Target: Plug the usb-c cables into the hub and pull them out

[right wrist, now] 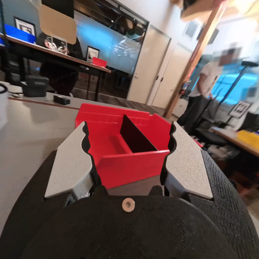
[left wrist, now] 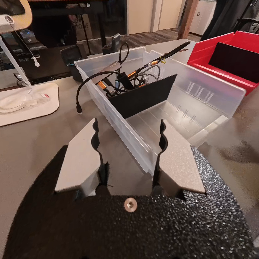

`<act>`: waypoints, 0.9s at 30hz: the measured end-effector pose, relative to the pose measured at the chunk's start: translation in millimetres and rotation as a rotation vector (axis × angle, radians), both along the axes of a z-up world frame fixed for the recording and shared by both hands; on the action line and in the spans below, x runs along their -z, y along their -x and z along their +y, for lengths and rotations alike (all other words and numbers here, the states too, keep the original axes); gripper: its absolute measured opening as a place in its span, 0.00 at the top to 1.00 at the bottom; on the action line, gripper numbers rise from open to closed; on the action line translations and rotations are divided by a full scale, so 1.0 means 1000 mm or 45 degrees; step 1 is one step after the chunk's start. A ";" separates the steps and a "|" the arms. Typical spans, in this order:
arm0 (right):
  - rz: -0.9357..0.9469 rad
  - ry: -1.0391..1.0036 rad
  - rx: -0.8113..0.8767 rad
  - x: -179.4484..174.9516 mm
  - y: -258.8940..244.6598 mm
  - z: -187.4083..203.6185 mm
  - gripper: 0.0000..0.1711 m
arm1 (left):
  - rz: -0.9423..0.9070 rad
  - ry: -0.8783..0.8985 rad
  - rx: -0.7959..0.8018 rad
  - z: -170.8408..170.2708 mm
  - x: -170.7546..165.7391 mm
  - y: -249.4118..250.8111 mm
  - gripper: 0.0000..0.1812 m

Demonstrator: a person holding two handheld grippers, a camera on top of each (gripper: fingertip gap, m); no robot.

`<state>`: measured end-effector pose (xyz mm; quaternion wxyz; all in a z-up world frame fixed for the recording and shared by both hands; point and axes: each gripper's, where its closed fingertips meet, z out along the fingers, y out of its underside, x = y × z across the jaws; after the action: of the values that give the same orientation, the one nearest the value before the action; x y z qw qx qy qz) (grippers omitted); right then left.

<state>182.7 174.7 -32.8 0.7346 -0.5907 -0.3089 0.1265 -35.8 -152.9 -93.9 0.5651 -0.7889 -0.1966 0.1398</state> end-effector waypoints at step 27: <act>-0.296 0.609 0.166 0.092 -0.117 0.073 0.96 | -0.054 0.287 -0.153 -0.008 0.031 0.045 0.92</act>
<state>299.5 247.2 -124.5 0.5405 -0.7765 -0.3138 0.0799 -80.5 -161.4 -124.6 0.4591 -0.8371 -0.2384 0.1777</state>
